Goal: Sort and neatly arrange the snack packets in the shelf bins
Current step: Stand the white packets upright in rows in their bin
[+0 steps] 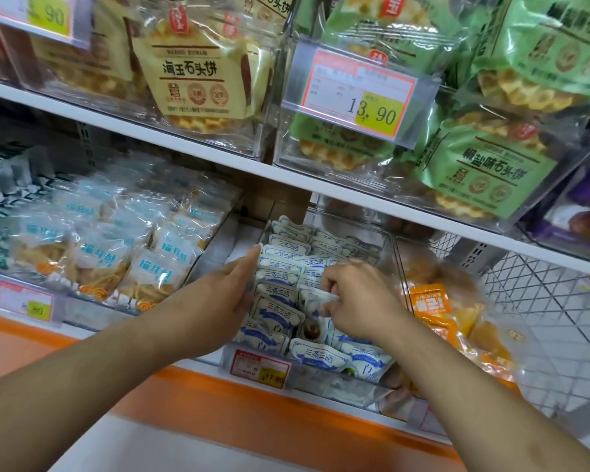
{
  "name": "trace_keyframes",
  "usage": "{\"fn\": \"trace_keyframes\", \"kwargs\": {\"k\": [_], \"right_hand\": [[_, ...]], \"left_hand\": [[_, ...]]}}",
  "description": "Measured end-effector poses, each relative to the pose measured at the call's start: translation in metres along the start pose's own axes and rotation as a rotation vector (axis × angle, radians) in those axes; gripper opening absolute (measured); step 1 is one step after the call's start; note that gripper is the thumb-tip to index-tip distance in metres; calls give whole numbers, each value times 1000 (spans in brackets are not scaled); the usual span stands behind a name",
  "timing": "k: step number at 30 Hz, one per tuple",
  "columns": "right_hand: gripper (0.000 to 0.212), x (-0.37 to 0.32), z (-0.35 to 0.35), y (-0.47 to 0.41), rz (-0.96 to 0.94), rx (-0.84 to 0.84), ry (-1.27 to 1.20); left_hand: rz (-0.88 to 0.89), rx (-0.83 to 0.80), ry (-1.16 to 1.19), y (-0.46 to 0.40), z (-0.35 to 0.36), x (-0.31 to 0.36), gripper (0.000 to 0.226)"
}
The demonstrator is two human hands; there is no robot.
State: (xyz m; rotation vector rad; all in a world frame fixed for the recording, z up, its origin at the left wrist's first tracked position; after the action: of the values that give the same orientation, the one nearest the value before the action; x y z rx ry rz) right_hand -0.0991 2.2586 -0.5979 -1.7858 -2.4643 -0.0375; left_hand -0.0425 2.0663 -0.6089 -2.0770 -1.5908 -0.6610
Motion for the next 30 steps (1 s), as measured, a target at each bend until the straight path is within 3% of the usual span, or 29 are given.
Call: {"fn": "trace_keyframes", "kwargs": {"k": [9,15,24,30], "right_hand": [[78,-7,18,3,-36,-226,45],[76,-13,23,2,-83,-230,89],[45,-23,11,-1,-143,20,235],[50,-20,11,-4,-109,54,244]], "left_hand": [[-4,13,1,0,-1,0,74],[-5,13,15,0,-2,3,74],[10,17,2,0,-5,3,73],[7,2,13,-1,-4,2,74]]}}
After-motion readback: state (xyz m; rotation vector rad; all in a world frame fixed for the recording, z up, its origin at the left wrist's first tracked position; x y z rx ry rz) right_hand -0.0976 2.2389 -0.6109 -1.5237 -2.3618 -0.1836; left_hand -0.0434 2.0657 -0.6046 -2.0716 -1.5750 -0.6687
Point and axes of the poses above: each hand's wrist, its own y-axis away from the middle knuckle, its own z-axis out of the palm, x = y × z, the point moved 9 cm from there along -y, towards the middle knuckle, and after that the axes turned 9 degrees about y, right-handed, at the moved point
